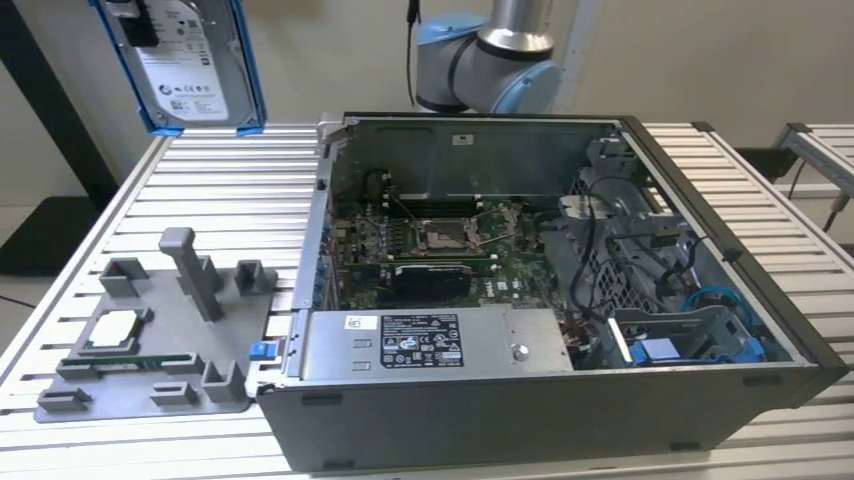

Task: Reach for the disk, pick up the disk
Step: 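Pick up the disk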

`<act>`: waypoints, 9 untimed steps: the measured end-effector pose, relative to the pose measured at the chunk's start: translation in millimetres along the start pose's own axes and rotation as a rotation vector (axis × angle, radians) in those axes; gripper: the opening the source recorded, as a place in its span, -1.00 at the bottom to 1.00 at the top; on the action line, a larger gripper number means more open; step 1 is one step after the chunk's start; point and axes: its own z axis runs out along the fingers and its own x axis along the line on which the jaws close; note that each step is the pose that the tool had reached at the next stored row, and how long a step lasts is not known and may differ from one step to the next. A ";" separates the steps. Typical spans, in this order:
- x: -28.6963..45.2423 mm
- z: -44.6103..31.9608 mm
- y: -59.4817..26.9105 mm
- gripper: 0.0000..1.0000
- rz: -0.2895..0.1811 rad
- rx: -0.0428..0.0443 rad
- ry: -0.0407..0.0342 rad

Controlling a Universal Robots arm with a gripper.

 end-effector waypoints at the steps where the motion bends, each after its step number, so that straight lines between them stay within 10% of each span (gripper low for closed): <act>1: 0.0 -0.1 -3.5 -1.00 0.000 -0.0003 0.0001; 9: 0.1 -0.2 -32.7 -1.00 0.000 -0.0020 0.0000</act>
